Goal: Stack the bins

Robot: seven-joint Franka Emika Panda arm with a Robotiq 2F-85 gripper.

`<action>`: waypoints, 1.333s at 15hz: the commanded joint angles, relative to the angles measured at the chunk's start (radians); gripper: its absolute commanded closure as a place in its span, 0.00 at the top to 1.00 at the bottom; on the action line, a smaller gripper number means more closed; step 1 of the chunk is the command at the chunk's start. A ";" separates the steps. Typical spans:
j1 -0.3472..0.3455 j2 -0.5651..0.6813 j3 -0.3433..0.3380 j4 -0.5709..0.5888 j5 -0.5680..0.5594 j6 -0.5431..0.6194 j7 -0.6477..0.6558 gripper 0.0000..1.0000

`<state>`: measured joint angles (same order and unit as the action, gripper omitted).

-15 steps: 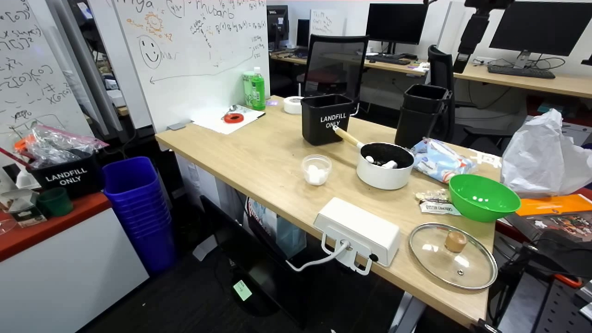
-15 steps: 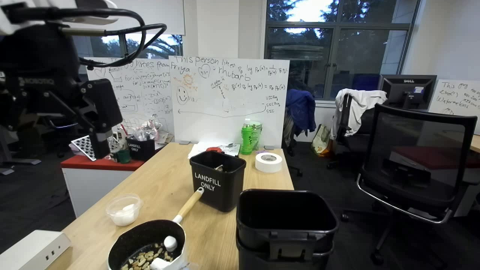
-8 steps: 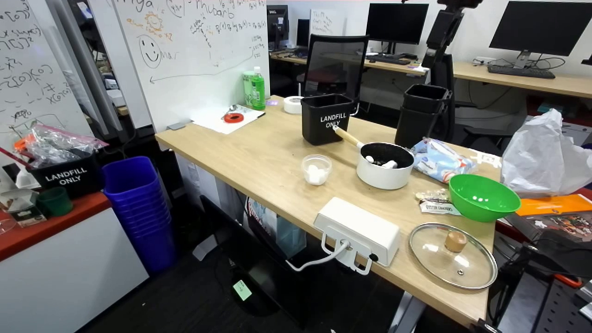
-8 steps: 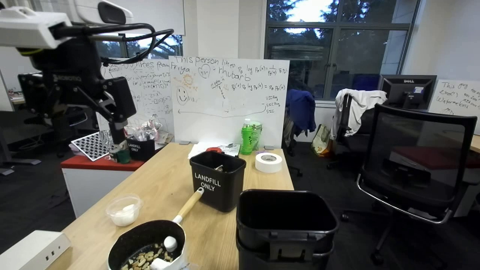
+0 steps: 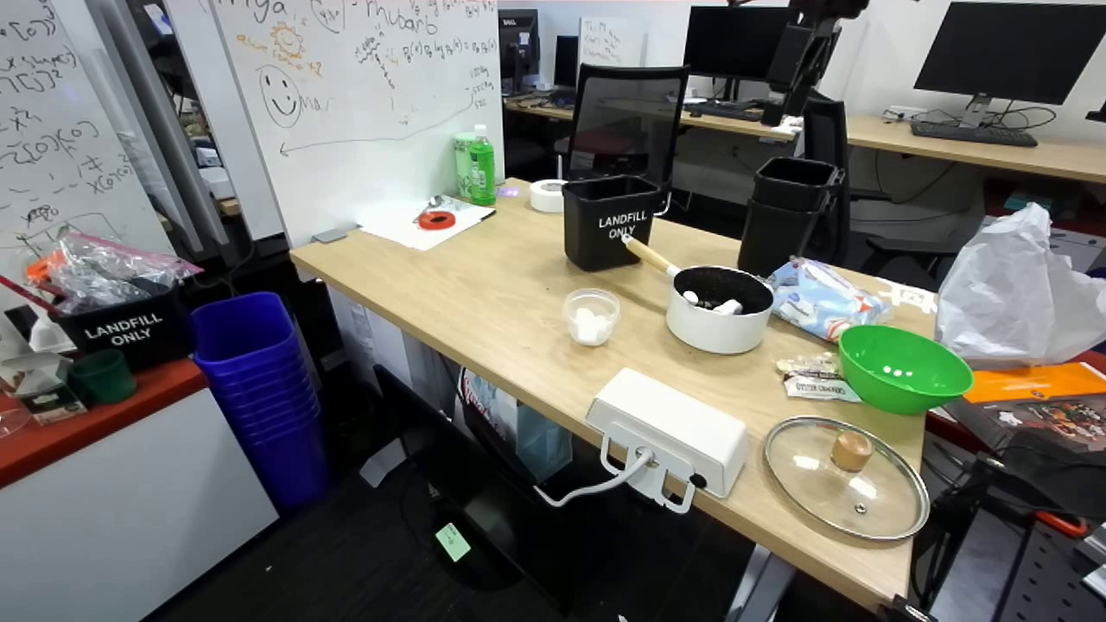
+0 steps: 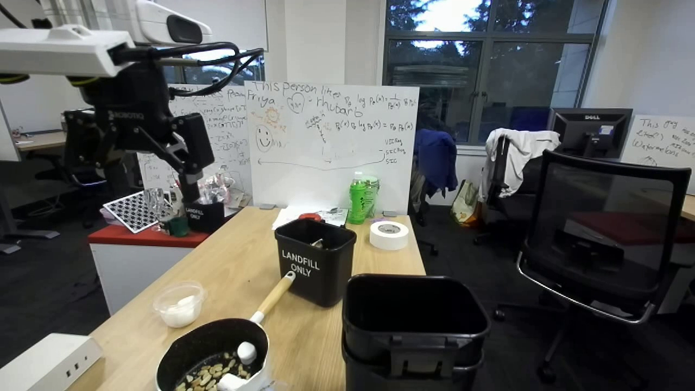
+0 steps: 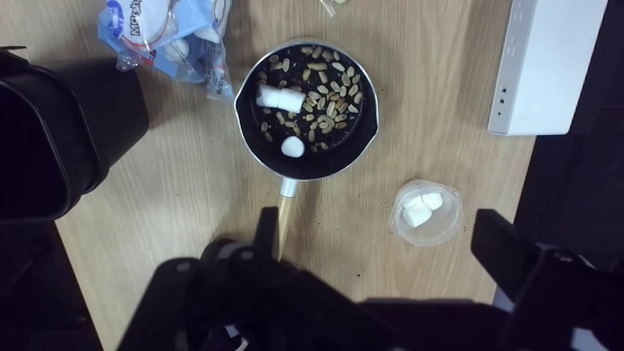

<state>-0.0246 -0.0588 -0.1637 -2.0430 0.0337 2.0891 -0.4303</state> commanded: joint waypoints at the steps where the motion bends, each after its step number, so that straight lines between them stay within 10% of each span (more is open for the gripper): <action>1: -0.022 0.000 0.021 0.002 0.001 -0.002 -0.001 1.00; 11: -0.017 0.134 0.044 0.126 0.105 0.001 0.077 1.00; 20: -0.007 0.524 0.027 0.484 -0.023 0.122 0.618 1.00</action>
<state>-0.0293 0.3629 -0.1242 -1.6869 0.0430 2.2507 0.0350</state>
